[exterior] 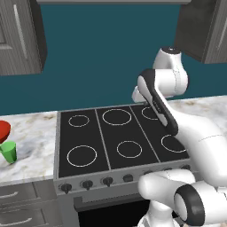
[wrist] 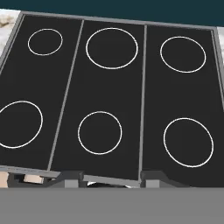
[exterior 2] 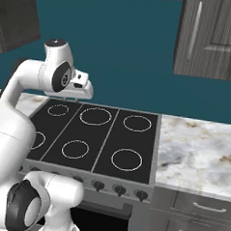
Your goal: Pick the cup and bowl from the counter and place them on the counter next to the sink.
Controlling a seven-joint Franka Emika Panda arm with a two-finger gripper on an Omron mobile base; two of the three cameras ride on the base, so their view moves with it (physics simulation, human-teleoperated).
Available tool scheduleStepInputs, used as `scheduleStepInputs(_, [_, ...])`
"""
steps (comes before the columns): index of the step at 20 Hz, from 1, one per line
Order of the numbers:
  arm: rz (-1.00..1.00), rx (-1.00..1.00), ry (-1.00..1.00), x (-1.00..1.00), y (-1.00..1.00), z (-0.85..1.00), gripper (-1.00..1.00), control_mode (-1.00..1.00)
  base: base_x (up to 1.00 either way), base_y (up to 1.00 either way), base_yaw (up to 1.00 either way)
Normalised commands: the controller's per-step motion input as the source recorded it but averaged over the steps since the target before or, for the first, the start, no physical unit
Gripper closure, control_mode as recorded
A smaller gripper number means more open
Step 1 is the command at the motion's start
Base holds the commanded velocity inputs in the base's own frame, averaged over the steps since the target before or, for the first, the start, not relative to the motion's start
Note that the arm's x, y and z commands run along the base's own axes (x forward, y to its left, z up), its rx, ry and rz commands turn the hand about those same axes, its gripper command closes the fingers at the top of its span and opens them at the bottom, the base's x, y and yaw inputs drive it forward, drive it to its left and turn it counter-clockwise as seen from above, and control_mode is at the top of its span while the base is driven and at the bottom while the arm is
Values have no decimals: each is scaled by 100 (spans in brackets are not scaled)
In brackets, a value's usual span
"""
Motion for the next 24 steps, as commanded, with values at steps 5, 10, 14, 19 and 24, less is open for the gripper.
scheduleStepInputs(5, [1,0,-3,-16,27,-2,-100,-100,0,0,0])
scheduleStepInputs(10, [7,0,0,-28,55,0,-100,-100,0,0,0])
scheduleStepInputs(14, [14,1,0,-18,59,0,-100,-100,0,0,0])
scheduleStepInputs(19, [11,4,-1,-11,55,0,-100,-100,0,0,0])
scheduleStepInputs(24, [9,17,-7,-6,46,0,-100,-100,0,0,0])
